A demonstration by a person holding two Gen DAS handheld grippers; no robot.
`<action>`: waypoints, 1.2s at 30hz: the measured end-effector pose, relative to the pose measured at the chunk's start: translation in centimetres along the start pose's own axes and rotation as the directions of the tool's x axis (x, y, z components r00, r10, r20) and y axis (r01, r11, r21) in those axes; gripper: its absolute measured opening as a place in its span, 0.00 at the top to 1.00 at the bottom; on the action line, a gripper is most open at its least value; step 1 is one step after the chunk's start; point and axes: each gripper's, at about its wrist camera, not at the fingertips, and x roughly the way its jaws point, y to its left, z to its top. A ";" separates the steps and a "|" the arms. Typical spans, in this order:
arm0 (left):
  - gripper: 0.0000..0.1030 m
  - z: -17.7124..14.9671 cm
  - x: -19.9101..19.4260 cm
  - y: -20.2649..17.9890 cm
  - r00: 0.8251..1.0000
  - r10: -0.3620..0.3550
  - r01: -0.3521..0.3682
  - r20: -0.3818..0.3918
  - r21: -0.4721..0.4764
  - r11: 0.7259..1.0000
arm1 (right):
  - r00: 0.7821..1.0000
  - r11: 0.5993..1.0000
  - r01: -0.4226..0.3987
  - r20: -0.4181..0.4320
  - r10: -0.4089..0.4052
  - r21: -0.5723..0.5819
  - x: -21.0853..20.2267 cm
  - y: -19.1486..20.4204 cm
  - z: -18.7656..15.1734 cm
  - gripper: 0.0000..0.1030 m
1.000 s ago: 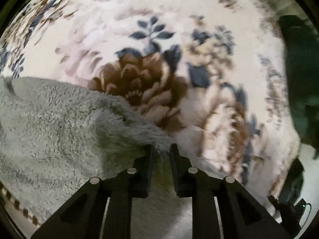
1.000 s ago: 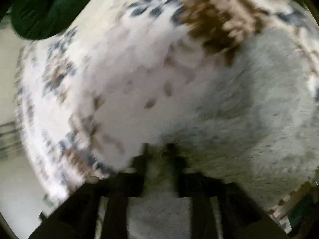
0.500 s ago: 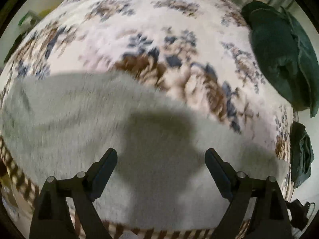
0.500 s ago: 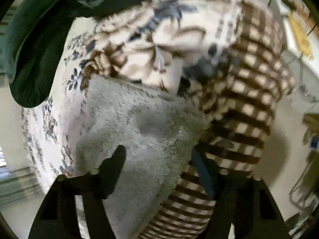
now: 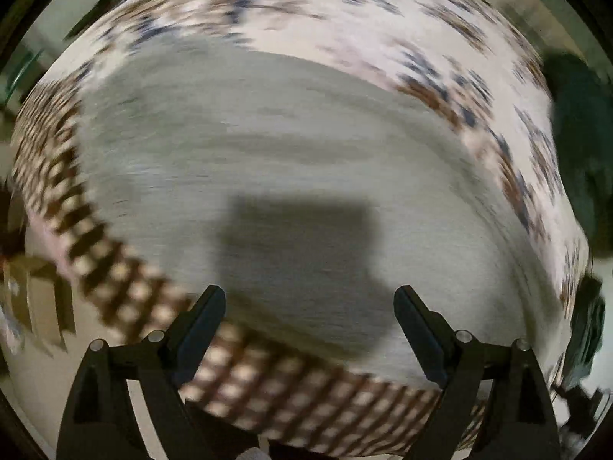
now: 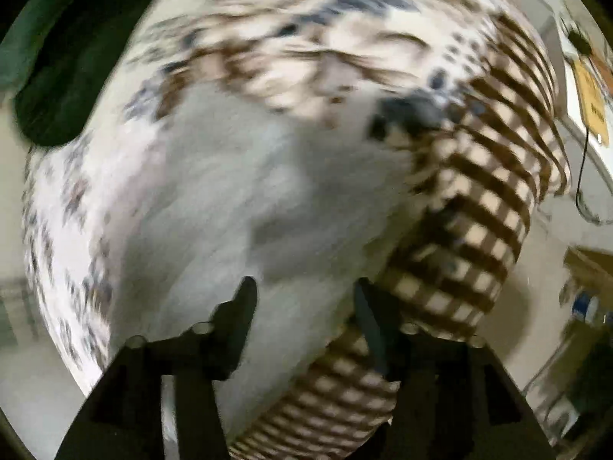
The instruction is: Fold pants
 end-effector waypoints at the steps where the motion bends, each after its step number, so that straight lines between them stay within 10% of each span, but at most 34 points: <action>1: 0.13 0.6 -0.3 1.6 1.000 0.006 -0.006 0.007 -0.028 1.000 | 1.000 1.000 0.001 -0.002 -0.001 -0.029 -0.2 1.0 -1.1 0.45; 13: 0.15 12.1 2.2 17.8 0.997 0.040 -0.026 0.061 -0.224 0.974 | 0.936 0.969 -0.189 -0.329 0.128 -0.160 7.9 14.0 -23.1 0.45; 15: 0.63 12.6 3.0 18.4 0.998 0.030 -0.017 0.058 -0.221 0.975 | 0.911 0.966 -0.223 -0.380 0.158 -0.134 9.9 15.5 -26.1 0.45; 17: 0.79 12.7 3.4 18.8 0.998 0.022 -0.009 0.056 -0.213 0.977 | 0.910 0.967 -0.222 -0.383 0.160 -0.122 11.3 16.6 -28.1 0.45; 21: 0.86 12.0 2.1 19.5 0.996 0.002 0.017 0.091 -0.210 0.977 | 0.948 0.975 -0.179 -0.287 0.136 -0.132 11.7 17.9 -30.0 0.93; 29: 0.86 11.4 1.8 21.6 0.998 -0.007 0.020 0.059 -0.232 0.973 | 0.974 0.967 -0.100 -0.221 0.047 -0.235 7.2 17.5 -30.7 0.94; 36: 0.79 11.7 2.9 21.7 0.999 -0.048 0.046 -0.007 -0.210 0.977 | 0.950 0.970 -0.060 -0.312 -0.016 -0.234 10.9 17.2 -30.6 0.80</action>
